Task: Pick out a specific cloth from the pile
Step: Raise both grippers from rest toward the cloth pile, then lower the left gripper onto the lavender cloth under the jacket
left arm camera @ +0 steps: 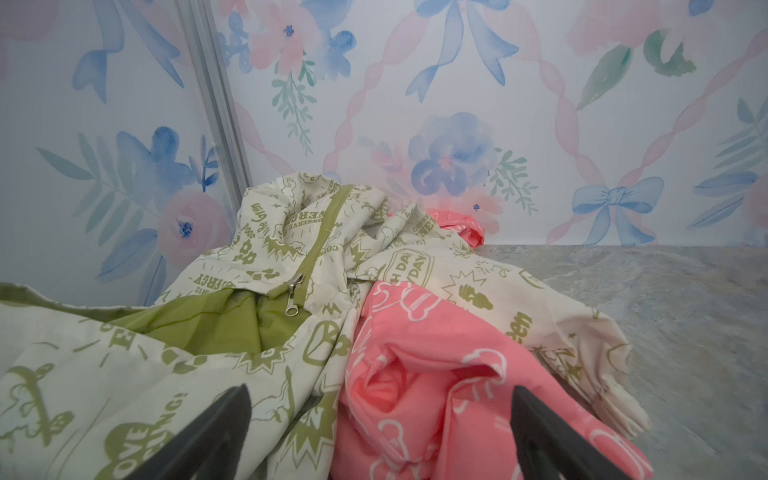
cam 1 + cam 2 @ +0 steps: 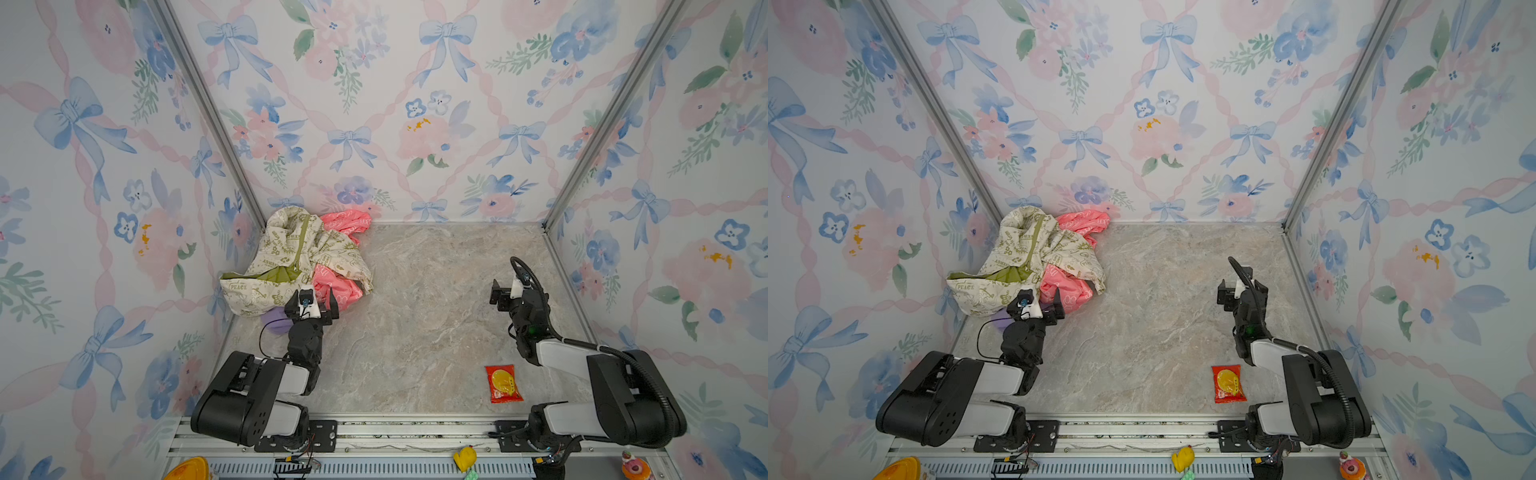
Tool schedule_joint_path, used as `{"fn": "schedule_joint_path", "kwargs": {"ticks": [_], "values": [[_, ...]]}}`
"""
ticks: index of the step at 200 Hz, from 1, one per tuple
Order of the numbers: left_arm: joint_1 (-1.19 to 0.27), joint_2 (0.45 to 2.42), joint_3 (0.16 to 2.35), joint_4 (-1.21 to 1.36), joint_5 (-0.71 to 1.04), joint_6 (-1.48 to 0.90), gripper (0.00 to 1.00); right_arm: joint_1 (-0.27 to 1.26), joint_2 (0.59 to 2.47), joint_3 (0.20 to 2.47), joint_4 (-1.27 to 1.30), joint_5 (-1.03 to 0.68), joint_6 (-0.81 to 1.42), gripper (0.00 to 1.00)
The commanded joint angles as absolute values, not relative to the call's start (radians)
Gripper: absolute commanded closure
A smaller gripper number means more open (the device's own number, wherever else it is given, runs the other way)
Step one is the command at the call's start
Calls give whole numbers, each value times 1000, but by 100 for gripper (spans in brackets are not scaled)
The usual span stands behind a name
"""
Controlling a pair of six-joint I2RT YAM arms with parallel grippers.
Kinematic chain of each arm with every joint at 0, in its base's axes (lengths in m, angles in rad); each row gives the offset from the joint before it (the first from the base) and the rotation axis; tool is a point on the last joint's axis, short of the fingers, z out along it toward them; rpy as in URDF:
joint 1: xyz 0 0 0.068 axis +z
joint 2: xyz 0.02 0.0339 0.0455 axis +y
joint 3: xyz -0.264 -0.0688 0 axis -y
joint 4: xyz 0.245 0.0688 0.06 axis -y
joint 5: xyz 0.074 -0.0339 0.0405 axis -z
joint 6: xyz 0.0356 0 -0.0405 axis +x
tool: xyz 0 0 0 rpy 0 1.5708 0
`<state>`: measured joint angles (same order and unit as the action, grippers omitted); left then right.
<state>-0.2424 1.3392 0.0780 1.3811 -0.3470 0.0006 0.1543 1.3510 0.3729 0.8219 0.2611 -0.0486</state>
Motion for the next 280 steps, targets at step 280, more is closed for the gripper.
{"fn": "schedule_joint_path", "kwargs": {"ticks": [280], "values": [[-263,925,293,-10,-731,-1076,2,760,1178,376,744,276,-135,3]]}}
